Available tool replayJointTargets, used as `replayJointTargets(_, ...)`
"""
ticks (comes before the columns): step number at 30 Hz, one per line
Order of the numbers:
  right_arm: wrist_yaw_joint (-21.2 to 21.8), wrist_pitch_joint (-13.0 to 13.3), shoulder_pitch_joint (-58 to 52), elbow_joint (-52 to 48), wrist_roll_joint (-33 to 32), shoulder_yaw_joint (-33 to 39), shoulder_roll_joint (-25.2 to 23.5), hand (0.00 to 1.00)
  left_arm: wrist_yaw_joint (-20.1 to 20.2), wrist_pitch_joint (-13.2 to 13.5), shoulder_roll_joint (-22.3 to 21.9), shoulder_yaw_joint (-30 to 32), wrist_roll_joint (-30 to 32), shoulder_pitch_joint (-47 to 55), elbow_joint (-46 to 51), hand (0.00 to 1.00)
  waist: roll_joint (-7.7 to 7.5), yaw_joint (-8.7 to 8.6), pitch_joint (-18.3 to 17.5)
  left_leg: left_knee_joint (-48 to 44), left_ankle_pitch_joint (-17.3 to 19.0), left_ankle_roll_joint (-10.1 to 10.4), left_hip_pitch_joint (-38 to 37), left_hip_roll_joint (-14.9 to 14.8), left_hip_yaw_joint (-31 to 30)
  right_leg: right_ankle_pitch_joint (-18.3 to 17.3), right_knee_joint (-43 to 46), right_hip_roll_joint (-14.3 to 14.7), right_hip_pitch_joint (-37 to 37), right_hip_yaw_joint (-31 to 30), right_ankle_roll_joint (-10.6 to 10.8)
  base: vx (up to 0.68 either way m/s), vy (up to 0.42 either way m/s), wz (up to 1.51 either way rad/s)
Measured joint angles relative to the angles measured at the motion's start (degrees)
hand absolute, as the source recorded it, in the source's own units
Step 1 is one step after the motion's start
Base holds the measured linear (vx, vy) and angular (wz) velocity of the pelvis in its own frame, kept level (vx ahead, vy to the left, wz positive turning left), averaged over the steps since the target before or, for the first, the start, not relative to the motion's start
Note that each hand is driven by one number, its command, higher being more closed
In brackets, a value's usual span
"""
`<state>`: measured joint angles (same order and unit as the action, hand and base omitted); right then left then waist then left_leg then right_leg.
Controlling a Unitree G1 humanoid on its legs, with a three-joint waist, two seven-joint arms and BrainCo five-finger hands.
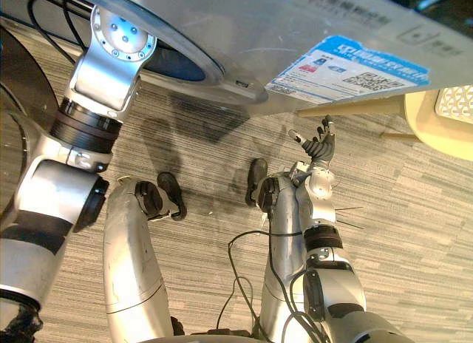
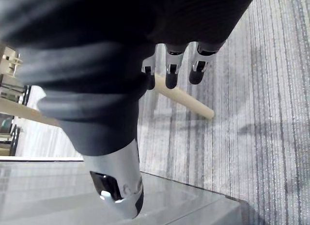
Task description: Pick up the laundry basket with both hands and put the clothes into the washing machine.
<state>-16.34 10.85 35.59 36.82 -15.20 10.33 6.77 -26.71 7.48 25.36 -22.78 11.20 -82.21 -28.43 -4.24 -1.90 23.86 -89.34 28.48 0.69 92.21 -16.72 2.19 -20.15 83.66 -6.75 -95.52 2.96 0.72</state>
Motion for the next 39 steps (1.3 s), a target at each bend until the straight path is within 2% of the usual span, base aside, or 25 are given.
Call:
replayJointTargets(3, -0.18, 0.02, 0.00, 0.08, 0.01, -0.02, -0.13, 0.00, -0.74, -1.51, 0.84, -2.61, 8.21, -1.49, -3.15, 0.00, 0.64, -0.27, -1.13, -0.13, 0.55, -0.99, 0.39, -0.34, 1.29, 0.89, -1.03, 0.68, -0.85, -1.30, 1.22, 0.02, 0.037, -0.20)
replayJointTargets(4, -0.25, 0.06, 0.00, 0.07, 0.01, -0.01, 0.02, 0.00, -1.19, -2.25, 0.63, -3.28, 10.98, -1.64, -4.25, 0.00, 1.33, -0.36, -1.50, -0.32, 0.71, -1.30, 0.40, -0.35, 1.66, 1.16, -1.36, 0.70, -0.89, -1.72, 1.70, 0.03, 0.061, -0.17)
replayJointTargets(8, -1.32, 0.07, -0.01, 0.14, 0.03, -0.08, 0.37, 0.00, -1.07, -2.82, -0.04, -4.62, 12.79, -3.27, -8.40, 0.00, 2.38, -0.49, -2.25, -0.40, 1.28, -2.32, 0.37, -0.41, 2.83, 2.01, -2.47, 0.95, -1.13, -2.89, 2.84, 0.01, 0.040, -0.13)
replayJointTargets(13, -1.45, 0.00, -0.01, 0.14, 0.01, -0.09, 0.55, 0.00, 1.95, -2.58, -0.02, -3.56, 6.96, -4.04, -11.64, 0.00, 2.36, -0.41, -2.29, -0.79, 1.63, -2.65, 0.36, -0.45, 3.31, 2.70, -3.09, 1.62, -1.32, -3.82, 3.75, -0.01, 0.019, -0.10)
replayJointTargets(19, -1.33, -0.02, 0.00, 0.77, -0.03, -1.75, 1.74, 0.00, 4.36, -2.90, -0.12, 0.10, 5.22, -3.83, -13.74, 0.00, 2.35, 0.02, -2.30, -1.08, 1.63, -2.66, -0.02, -0.30, 3.32, 2.79, -2.53, 1.60, -1.14, -3.98, 3.55, 0.00, -0.001, 0.00)
replayJointTargets(25, -0.90, -0.10, -0.01, 3.21, -0.12, -1.94, 3.32, 0.00, 5.25, -6.23, -2.14, 6.24, 5.21, -3.43, -14.62, 0.00, 2.30, 1.18, -2.38, -1.14, 1.61, -2.63, -0.50, 0.17, 2.59, 2.14, -1.24, 0.57, -0.53, -3.37, 2.90, -0.01, -0.021, 0.10)
replayJointTargets(28, -0.83, -0.07, 0.00, 4.37, -0.13, -2.04, 3.61, 0.00, 5.19, -6.86, -3.51, 11.34, 2.92, -1.21, -14.60, 0.00, 2.34, 1.22, -2.47, -1.17, 1.60, -2.60, -1.06, 0.79, 2.31, 1.62, -0.51, 0.36, -0.01, -3.27, 2.59, 0.00, -0.020, 0.13)
replayJointTargets(31, -0.88, 0.11, -0.13, 5.49, -0.07, -2.28, 3.56, 0.00, 3.42, -7.20, -4.49, 15.09, 1.44, 1.58, -13.36, 0.00, 2.34, 1.33, -2.50, -1.05, 1.59, -2.58, -1.66, 1.13, 2.06, 1.28, -0.22, -0.42, 0.82, -2.98, 2.40, 0.00, -0.010, 0.11)
replayJointTargets(33, -1.02, 0.10, -0.87, 5.71, 0.03, -2.13, 3.42, 0.00, 1.41, -7.17, -5.25, 16.83, 0.41, 5.67, -8.67, 0.00, 2.34, 1.33, -2.50, -0.60, 1.44, -2.30, -2.79, 1.72, 2.11, 0.64, 0.19, -1.34, 1.72, -3.07, 2.25, 0.00, -0.012, 0.20)
replayJointTargets(39, -1.41, -0.23, -2.82, 5.07, 0.16, -1.79, 2.58, 0.00, 0.48, -6.46, -7.13, 21.45, -2.60, 16.82, -0.66, 0.00, 2.33, 2.73, -2.51, 2.31, 0.87, -1.21, -6.53, 1.79, 2.34, -0.30, -1.16, -1.63, 4.98, -2.54, 1.49, 0.00, -0.031, 0.08)
